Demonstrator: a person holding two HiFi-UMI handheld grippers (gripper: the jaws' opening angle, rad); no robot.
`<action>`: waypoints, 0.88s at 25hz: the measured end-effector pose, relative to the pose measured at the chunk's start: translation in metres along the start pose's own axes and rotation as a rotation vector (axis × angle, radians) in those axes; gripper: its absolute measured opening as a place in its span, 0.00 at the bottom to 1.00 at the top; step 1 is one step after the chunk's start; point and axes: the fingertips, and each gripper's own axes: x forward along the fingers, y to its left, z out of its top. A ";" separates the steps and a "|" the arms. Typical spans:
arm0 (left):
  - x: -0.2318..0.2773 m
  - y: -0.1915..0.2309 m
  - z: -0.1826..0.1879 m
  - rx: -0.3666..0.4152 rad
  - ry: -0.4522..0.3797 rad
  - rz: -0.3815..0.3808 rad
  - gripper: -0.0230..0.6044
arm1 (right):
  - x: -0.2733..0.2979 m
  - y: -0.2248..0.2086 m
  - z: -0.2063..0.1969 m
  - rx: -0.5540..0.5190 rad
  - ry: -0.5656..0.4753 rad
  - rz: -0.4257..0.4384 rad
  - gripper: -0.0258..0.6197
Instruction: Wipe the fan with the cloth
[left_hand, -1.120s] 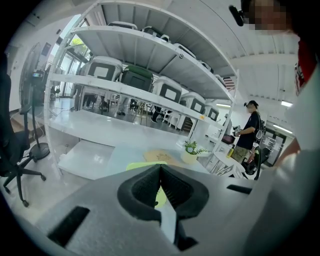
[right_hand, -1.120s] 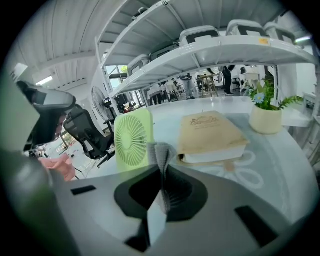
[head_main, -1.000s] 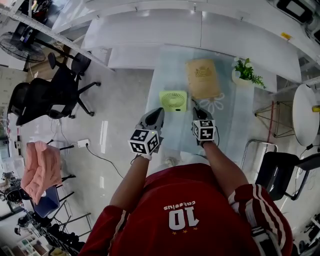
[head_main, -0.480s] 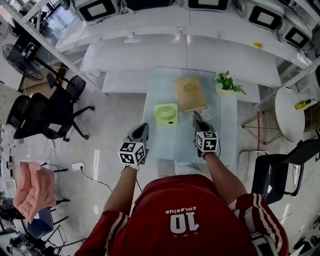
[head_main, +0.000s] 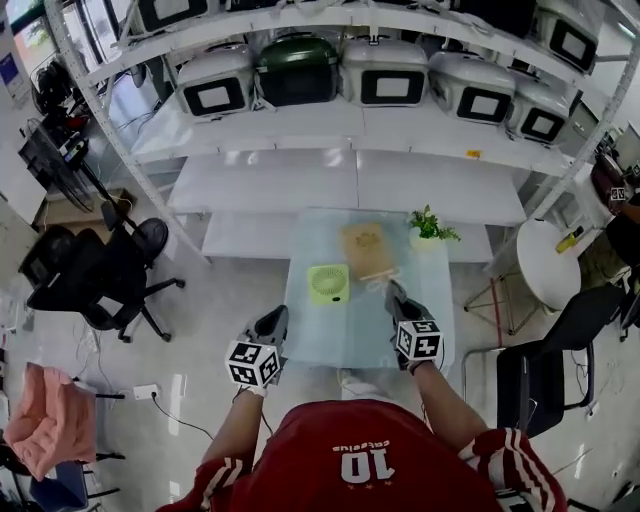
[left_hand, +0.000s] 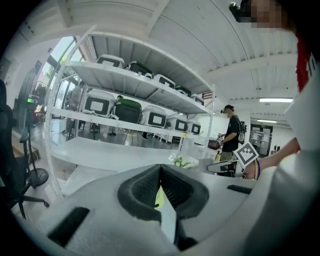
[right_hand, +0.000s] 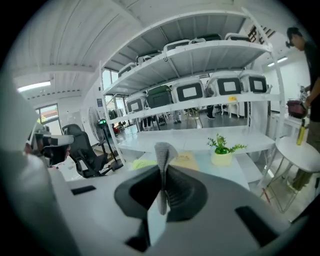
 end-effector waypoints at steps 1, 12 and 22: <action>-0.005 -0.003 0.010 0.005 -0.021 -0.008 0.04 | -0.009 0.004 0.010 -0.006 -0.019 -0.001 0.06; -0.090 -0.040 0.055 0.019 -0.079 -0.088 0.04 | -0.132 0.096 0.073 -0.075 -0.191 0.061 0.06; -0.158 -0.076 0.106 0.068 -0.207 -0.128 0.03 | -0.220 0.160 0.133 -0.134 -0.363 0.189 0.06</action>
